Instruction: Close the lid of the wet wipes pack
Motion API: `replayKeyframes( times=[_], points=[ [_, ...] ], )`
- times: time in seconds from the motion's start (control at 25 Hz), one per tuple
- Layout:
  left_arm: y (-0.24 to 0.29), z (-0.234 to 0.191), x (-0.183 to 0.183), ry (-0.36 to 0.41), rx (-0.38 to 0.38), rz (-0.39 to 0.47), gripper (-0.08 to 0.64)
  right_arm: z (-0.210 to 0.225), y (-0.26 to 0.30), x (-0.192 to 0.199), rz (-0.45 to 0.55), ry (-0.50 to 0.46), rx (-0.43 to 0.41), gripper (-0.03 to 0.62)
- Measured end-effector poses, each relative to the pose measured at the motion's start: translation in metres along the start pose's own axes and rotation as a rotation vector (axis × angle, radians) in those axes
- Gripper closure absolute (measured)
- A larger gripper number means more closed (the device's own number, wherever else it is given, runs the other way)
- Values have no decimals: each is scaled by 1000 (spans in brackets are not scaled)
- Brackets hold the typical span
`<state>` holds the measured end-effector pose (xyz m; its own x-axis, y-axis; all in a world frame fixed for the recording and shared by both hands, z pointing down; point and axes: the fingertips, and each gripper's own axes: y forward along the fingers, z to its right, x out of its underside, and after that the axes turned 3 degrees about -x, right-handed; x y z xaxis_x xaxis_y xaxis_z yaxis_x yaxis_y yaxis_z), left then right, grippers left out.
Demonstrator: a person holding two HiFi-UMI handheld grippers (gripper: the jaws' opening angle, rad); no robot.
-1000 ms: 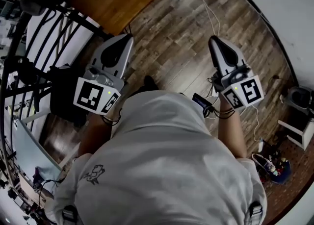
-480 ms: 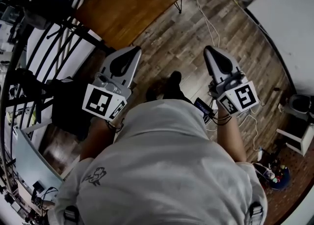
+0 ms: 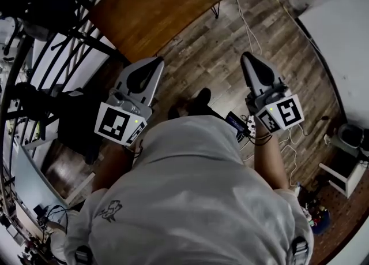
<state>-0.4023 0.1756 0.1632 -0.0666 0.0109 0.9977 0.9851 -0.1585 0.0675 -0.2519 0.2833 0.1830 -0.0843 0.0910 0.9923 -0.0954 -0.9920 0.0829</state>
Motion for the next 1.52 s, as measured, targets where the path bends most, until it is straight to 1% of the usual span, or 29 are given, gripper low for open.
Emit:
replayKeyframes(
  times=[0.2,0.32,0.56,0.8,1.12,1.28,1.52],
  points=[
    [45,-6,0,-3,-32,-2,546,50,5,1,-7,4,-12,558],
    [69,-4,-3,-5,-45,9,546,72,2,1,-10,-7,-28,558],
    [126,4,-11,23,-64,6,546,123,0,0,-14,-8,-55,558],
    [167,2,-7,-4,-83,-4,546,166,-4,2,-21,2,-58,558],
    [203,-3,-2,-24,-64,-10,546,202,-1,5,-15,21,-48,558],
    [219,-10,0,-15,-52,-5,546,215,10,-1,1,13,-46,558],
    [244,-25,4,-26,-32,-13,546,236,29,-6,-1,11,-45,558]
  ],
)
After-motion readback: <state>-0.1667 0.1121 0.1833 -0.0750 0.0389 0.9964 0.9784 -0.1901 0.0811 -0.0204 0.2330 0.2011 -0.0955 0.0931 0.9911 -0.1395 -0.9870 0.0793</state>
